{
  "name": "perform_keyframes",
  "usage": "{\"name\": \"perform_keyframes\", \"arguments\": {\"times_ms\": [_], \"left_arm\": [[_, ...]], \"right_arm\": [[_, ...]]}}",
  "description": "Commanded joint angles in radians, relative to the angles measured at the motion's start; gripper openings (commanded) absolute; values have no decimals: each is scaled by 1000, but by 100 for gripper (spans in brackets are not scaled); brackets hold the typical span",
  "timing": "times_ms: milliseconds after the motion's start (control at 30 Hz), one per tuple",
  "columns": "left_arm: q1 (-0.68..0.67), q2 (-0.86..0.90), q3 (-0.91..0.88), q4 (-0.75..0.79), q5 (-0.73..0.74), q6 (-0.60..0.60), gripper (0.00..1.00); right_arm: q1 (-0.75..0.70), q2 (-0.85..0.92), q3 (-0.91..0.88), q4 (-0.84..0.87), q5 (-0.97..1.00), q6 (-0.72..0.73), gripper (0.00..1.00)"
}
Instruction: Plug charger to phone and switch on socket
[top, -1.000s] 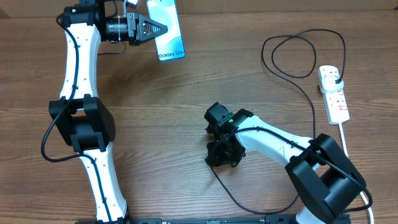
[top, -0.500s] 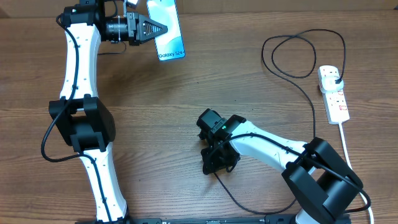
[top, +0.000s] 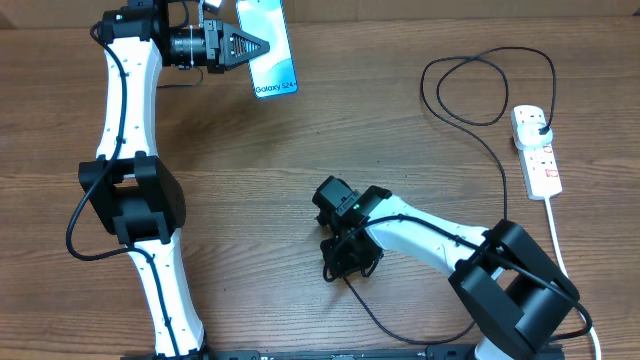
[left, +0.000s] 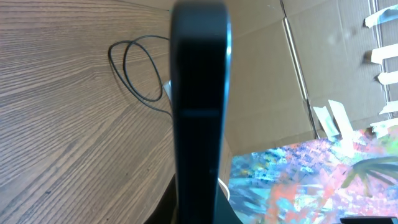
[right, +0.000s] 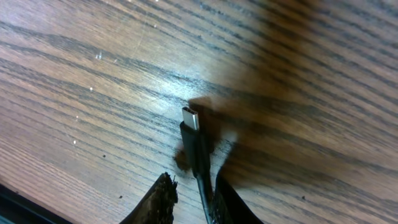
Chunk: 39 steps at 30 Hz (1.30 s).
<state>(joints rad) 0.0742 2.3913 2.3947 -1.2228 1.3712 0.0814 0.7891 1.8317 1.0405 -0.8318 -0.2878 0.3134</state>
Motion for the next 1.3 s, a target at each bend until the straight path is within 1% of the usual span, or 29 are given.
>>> {"name": "perform_keyframes", "arguments": {"times_ms": [0, 67, 167, 267, 500, 800, 1133, 1267], "left_arm": [[5, -42, 16, 4, 31, 0, 4], [5, -42, 16, 5, 31, 0, 4], [5, -42, 16, 10, 31, 1, 4], [5, -42, 16, 20, 31, 0, 4], [5, -42, 16, 20, 31, 0, 4], [5, -42, 16, 20, 31, -8, 4], [5, -42, 16, 20, 31, -11, 4], [5, -42, 16, 20, 31, -18, 4]], "right_arm": [[3, 72, -13, 14, 148, -6, 24], [3, 90, -13, 16, 181, -7, 26], [3, 107, -11, 16, 205, -11, 27], [3, 107, -11, 19, 229, -11, 23], [3, 107, -11, 32, 273, -23, 21], [3, 108, -11, 10, 271, -29, 20], [3, 108, -12, -23, 222, -29, 22], [3, 109, -12, -38, 215, -29, 20]]}}
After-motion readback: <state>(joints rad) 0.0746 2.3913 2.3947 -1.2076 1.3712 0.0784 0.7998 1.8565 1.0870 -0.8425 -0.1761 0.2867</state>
